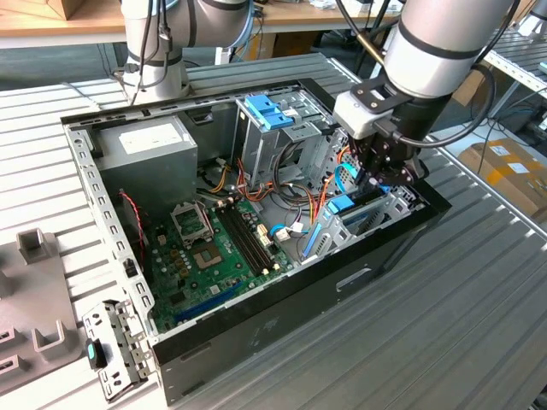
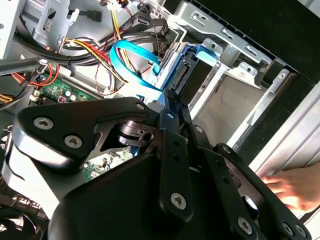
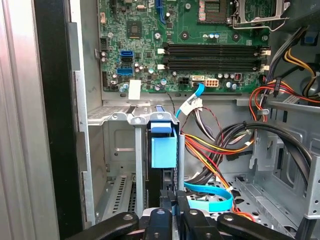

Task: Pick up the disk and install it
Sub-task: 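Insert the first disk wire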

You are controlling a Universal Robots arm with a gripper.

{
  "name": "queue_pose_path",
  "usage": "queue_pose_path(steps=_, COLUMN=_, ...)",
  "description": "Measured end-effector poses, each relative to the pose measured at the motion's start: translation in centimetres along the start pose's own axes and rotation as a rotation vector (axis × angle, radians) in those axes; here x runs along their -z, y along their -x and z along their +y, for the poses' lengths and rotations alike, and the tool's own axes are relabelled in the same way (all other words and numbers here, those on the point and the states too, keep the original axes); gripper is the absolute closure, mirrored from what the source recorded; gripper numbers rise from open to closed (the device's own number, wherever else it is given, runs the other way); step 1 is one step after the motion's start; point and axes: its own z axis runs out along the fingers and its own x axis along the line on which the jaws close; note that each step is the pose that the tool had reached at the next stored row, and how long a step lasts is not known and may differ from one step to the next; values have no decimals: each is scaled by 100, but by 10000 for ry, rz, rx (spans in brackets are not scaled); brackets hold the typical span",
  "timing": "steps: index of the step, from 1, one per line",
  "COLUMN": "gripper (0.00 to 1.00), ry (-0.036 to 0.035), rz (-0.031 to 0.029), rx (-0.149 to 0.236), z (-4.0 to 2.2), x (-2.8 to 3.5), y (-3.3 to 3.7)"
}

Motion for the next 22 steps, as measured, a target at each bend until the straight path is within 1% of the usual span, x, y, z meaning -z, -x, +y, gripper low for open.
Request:
queue_pose_path(steps=7, gripper=84, ry=0, rz=-4, rx=-1, z=5, x=-21, y=-2)
queue_pose_path(steps=17, gripper=84, ry=0, rz=-6, rx=-2, z=6, x=-29, y=-3)
queue_pose_path(steps=22, gripper=84, ry=0, rz=-16, rx=-4, z=7, x=-31, y=-9)
